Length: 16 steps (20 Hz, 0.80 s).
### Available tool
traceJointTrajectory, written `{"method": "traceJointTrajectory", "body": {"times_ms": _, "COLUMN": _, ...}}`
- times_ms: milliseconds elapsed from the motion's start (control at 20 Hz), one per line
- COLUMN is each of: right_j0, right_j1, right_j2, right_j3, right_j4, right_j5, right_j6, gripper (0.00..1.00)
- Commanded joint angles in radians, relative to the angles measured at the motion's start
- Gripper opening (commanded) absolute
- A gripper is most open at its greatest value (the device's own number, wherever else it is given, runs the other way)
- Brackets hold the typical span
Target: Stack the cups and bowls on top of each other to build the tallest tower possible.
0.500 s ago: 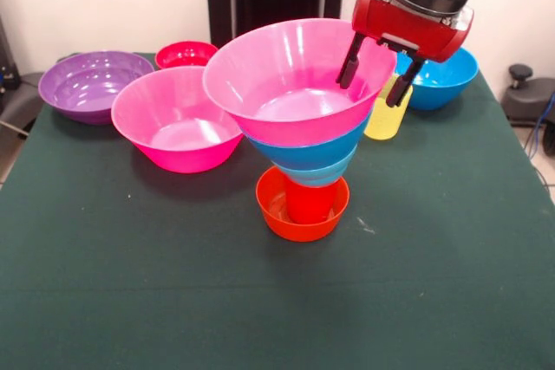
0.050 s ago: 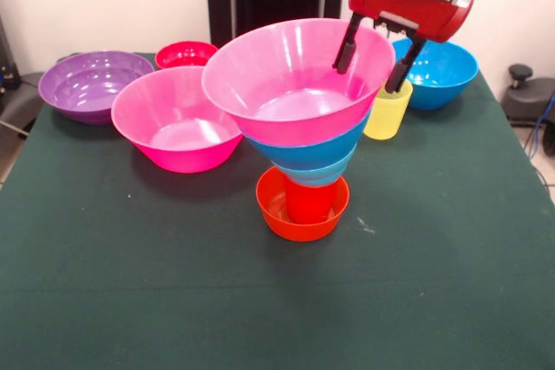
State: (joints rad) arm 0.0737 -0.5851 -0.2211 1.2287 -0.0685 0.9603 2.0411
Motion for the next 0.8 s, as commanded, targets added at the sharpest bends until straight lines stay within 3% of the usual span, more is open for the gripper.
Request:
{"method": "traceJointTrajectory", "body": {"times_ms": 50, "right_j0": -0.012, "right_j1": 0.025, "right_j2": 0.07, "right_j3": -0.019, "right_j4": 0.004, "right_j5": 0.063, "right_j6": 0.061, "gripper": 1.0}}
{"method": "traceJointTrajectory", "body": {"times_ms": 400, "right_j0": -0.012, "right_j1": 0.038, "right_j2": 0.075, "right_j3": -0.075, "right_j4": 0.012, "right_j5": 0.116, "right_j6": 0.065, "gripper": 1.0}}
{"method": "traceJointTrajectory", "body": {"times_ms": 800, "right_j0": 0.029, "right_j1": 0.062, "right_j2": 0.042, "right_j3": -0.198, "right_j4": 0.008, "right_j5": 0.248, "right_j6": 0.124, "gripper": 1.0}}
